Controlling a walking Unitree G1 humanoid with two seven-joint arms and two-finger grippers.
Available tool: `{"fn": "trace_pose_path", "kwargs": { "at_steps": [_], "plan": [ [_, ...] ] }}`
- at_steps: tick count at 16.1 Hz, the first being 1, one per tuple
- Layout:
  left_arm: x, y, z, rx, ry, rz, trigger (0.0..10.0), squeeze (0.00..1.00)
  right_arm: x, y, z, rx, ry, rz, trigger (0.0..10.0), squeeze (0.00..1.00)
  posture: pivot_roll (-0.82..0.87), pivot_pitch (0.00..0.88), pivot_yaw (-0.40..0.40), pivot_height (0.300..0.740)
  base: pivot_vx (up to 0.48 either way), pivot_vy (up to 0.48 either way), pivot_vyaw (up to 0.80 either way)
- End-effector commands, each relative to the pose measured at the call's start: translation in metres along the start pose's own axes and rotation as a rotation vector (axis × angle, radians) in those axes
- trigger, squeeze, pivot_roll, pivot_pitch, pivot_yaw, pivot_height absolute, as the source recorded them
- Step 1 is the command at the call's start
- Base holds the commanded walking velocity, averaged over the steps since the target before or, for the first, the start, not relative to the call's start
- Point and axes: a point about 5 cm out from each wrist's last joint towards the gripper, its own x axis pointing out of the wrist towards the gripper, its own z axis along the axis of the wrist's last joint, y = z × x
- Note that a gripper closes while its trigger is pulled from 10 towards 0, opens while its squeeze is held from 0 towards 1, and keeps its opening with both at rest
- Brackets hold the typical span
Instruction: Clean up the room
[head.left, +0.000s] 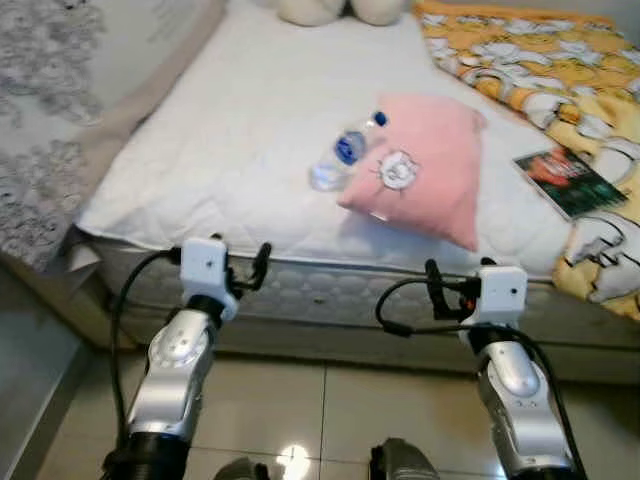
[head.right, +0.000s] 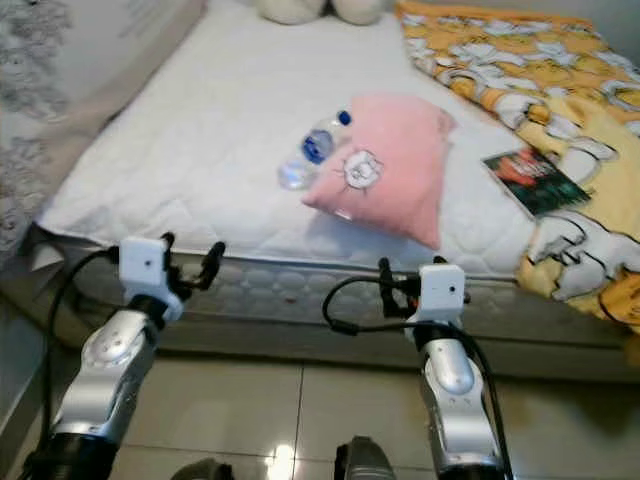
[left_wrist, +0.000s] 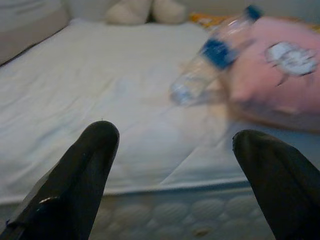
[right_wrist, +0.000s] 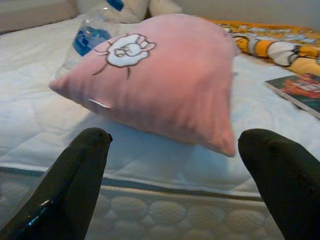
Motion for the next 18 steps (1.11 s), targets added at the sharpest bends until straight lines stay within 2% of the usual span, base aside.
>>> {"fn": "trace_pose_path", "kwargs": {
  "at_steps": [1, 4, 6, 8, 13, 15, 18],
  "plan": [
    [0.000, 0.004, -0.002, 0.016, 0.008, -0.001, 10.0, 0.00, 0.001, 0.000, -0.001, 0.005, 0.002, -0.016, 10.0, 0.00, -0.10, 0.000, 0.026, 0.665, 0.000, 0.000, 0.00],
    [0.004, 0.002, 0.001, 0.024, 0.004, -0.016, 10.0, 0.00, 0.002, -0.002, 0.000, -0.008, -0.003, -0.031, 10.0, 0.00, -0.10, 0.000, 0.031, 0.651, 0.000, 0.000, 0.00],
    [0.005, 0.001, 0.004, 0.021, -0.008, -0.025, 10.0, 0.00, 0.002, -0.002, 0.001, -0.008, -0.007, -0.029, 10.0, 0.00, -0.10, 0.000, 0.031, 0.651, 0.382, 0.289, 0.00],
    [0.007, -0.002, 0.007, 0.052, -0.030, -0.044, 10.0, 0.00, 0.003, -0.002, 0.002, -0.013, -0.011, -0.029, 10.0, 0.00, -0.10, 0.000, 0.030, 0.651, 0.431, 0.120, 0.00],
    [0.008, -0.003, 0.007, 0.055, -0.037, -0.047, 10.0, 0.00, 0.004, -0.003, 0.002, -0.025, -0.003, -0.044, 10.0, 0.00, -0.11, 0.000, 0.030, 0.651, 0.458, 0.000, -0.47],
    [0.009, 0.000, 0.008, 0.065, -0.042, -0.009, 10.0, 0.00, 0.004, -0.004, 0.003, -0.037, -0.013, -0.052, 10.0, 0.00, -0.11, 0.000, 0.030, 0.651, 0.000, 0.000, 0.00],
    [0.010, -0.003, 0.009, 0.062, -0.048, -0.021, 10.0, 0.00, 0.004, 0.000, 0.013, -0.009, -0.067, -0.010, 10.0, 0.00, -0.11, 0.000, 0.032, 0.661, 0.000, 0.000, -0.27]
  ]
}}
